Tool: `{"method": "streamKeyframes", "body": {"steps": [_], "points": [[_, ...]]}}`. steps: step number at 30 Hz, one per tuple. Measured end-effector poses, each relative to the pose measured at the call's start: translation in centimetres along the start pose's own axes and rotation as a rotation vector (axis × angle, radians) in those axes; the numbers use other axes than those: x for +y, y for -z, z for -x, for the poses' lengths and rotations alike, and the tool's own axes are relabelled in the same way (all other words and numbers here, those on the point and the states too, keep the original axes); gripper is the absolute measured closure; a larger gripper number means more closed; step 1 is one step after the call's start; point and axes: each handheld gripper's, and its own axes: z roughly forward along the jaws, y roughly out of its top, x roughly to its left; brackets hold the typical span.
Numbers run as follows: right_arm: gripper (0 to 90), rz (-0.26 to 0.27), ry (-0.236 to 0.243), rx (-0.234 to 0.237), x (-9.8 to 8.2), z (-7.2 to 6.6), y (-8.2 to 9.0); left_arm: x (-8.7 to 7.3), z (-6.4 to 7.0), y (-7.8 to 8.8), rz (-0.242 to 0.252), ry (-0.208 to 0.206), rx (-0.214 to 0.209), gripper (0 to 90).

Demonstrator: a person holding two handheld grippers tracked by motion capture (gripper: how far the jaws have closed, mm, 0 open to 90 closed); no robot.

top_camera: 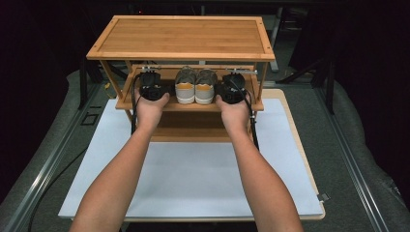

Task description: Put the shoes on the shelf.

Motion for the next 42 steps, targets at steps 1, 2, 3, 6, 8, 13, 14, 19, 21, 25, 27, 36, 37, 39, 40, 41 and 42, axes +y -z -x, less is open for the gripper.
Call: {"method": "streamKeyframes", "body": {"steps": [1,2,3,6,8,13,14,19,21,25,27,36,37,39,40,41,42], "points": [[90.0,-0.002,0.001,0.007,0.1,0.1,0.0,0.0,0.0,-0.1,-0.001,0.0,0.001,90.0],[90.0,0.015,0.002,-0.001,0.0,0.0,-0.2,0.1,0.0,-0.1,-0.002,-0.002,0.0,90.0],[90.0,0.009,0.0,-0.002,0.1,0.1,-0.2,0.1,-0.1,-0.2,-0.005,-0.004,-0.003,90.0],[90.0,-0.007,-0.006,0.03,0.2,0.3,-0.4,0.2,-0.2,-0.5,-0.007,0.001,0.0,90.0],[90.0,-0.002,-0.01,0.003,0.1,0.4,-0.6,0.3,-0.3,-0.7,-0.005,0.0,0.003,89.9],[90.0,0.004,-0.022,0.004,0.2,0.5,-0.8,0.3,-0.3,-0.8,0.003,-0.001,0.009,90.0],[90.0,0.001,-0.022,0.011,0.2,0.5,-0.8,0.3,-0.3,-0.8,0.002,-0.002,0.011,89.9],[90.0,0.002,-0.01,0.015,0.1,0.5,-0.7,0.1,-0.3,-0.6,0.003,0.013,-0.005,89.9],[90.0,0.019,-0.009,-0.004,0.1,0.4,-0.7,0.1,-0.4,-0.4,0.007,0.027,-0.015,89.8],[88.4,0.019,-0.016,0.003,0.1,0.5,-0.2,0.1,-0.4,0.2,0.014,0.023,-0.027,89.7],[88.7,0.03,0.0,-0.004,0.0,0.3,0.0,-0.1,-0.3,0.6,0.018,0.016,-0.036,89.7],[89.3,0.055,0.065,-0.036,-1.0,-1.1,1.8,-1.5,-0.4,2.6,0.041,0.008,-0.069,89.7],[89.3,0.049,0.067,0.01,-1.1,-0.9,2.1,-1.6,-0.3,3.0,0.045,-0.006,-0.071,89.7],[89.3,0.057,0.066,-0.004,-1.4,-0.9,2.6,-1.7,-0.1,3.6,0.051,-0.014,-0.08,89.7],[89.3,0.061,0.065,-0.02,-1.5,-0.9,2.9,-1.8,-0.1,4.0,0.056,-0.017,-0.086,89.7],[89.3,0.066,0.06,0.001,-1.6,-0.8,3.2,-1.9,0.0,4.3,0.057,-0.028,-0.09,89.7],[89.3,0.074,0.054,-0.005,-1.8,-0.8,3.5,-2.1,0.1,4.7,0.052,-0.033,-0.095,89.7]]}}
